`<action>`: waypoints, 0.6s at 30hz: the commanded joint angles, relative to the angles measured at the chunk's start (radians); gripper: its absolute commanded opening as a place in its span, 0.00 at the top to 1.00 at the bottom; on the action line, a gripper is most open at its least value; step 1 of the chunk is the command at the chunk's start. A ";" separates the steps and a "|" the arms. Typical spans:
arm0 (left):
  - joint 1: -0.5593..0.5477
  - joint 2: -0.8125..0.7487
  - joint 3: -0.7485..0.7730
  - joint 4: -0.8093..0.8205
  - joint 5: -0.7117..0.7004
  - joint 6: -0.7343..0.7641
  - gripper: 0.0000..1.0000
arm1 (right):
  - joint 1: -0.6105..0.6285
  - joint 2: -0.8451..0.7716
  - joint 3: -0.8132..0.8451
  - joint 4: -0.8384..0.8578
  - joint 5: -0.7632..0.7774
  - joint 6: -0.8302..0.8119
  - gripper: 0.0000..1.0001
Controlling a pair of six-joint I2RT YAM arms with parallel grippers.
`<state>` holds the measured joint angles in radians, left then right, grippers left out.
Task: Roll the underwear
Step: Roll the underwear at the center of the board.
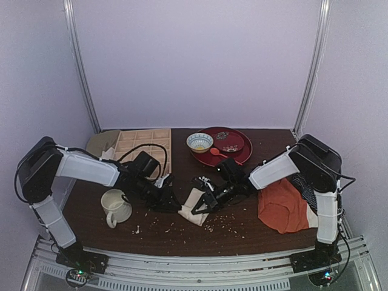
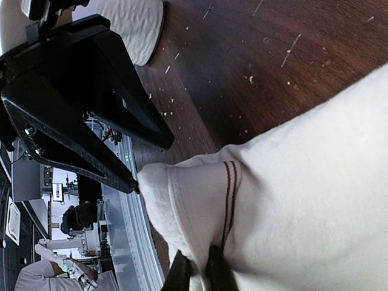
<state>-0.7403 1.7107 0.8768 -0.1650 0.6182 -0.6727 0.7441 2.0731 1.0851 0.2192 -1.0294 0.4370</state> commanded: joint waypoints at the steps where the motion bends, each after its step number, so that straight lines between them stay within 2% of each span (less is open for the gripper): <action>1: 0.001 0.018 0.004 0.066 0.013 0.016 0.55 | -0.013 0.022 -0.068 0.017 0.093 0.065 1.00; 10: 0.001 0.029 0.029 0.041 0.004 0.030 0.55 | -0.012 0.033 -0.119 0.136 0.102 0.159 1.00; 15: 0.002 0.011 0.021 0.053 -0.005 0.036 0.55 | -0.012 0.031 -0.119 0.138 0.102 0.161 1.00; 18: 0.002 -0.006 0.015 0.054 -0.017 0.038 0.55 | -0.012 0.011 -0.105 0.071 0.126 0.119 1.00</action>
<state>-0.7403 1.7287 0.8791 -0.1459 0.6163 -0.6579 0.7403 2.0731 0.9958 0.4164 -1.0222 0.5877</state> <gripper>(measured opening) 0.452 0.026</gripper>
